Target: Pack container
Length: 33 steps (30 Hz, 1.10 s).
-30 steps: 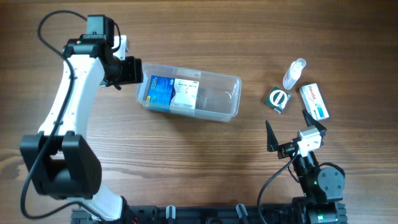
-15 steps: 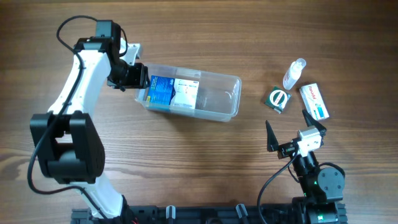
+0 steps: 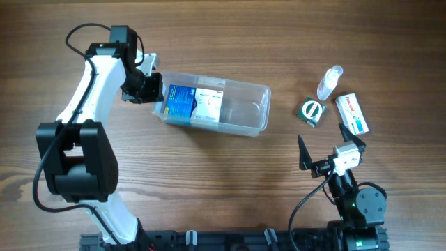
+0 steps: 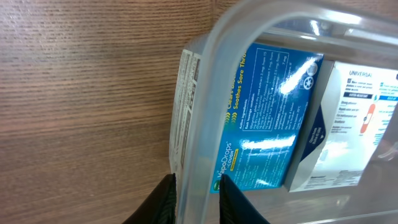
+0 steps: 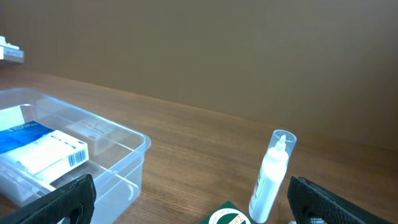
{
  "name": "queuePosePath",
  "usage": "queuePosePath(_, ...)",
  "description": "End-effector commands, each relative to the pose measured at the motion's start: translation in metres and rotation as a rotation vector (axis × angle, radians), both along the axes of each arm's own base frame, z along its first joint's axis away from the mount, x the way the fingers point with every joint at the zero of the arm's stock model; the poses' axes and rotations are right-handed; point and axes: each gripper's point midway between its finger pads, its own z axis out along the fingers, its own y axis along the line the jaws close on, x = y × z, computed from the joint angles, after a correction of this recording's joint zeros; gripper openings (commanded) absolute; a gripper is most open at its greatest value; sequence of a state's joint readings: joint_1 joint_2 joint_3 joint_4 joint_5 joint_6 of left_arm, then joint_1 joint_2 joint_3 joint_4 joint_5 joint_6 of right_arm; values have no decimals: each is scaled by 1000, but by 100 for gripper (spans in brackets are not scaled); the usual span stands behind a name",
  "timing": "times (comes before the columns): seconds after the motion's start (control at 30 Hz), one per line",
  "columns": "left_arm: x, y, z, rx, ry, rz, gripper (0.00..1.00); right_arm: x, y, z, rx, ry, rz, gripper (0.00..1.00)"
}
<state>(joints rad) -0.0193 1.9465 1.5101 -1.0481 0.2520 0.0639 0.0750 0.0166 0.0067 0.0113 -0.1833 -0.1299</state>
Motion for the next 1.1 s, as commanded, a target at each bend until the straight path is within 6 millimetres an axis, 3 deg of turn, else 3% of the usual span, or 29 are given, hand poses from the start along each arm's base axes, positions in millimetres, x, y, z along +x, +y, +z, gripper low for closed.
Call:
queuePosePath(0.0, -3, -10, -1, -73, 33, 50, 23, 0, 1, 1, -9, -7, 10, 100)
queuePosePath(0.3, -8, -12, 0, -90, 82, 146, 24, 0, 1, 1, -9, -7, 10, 100)
queuePosePath(0.5, -16, -12, -1, -87, 115, 148, 13, 0, 1, 1, -8, -7, 10, 100)
queuePosePath(0.67, -19, -12, -1, -85, 131, 150, 10, 0, 1, 1, -8, -7, 10, 100)
queuePosePath(0.87, -19, -11, -1, -85, 135, 166, 24, 0, 1, 1, -9, -7, 10, 100)
queuePosePath(1.07, -18, -7, -2, -56, 105, 90, 25, 0, 1, 1, -8, -7, 10, 100)
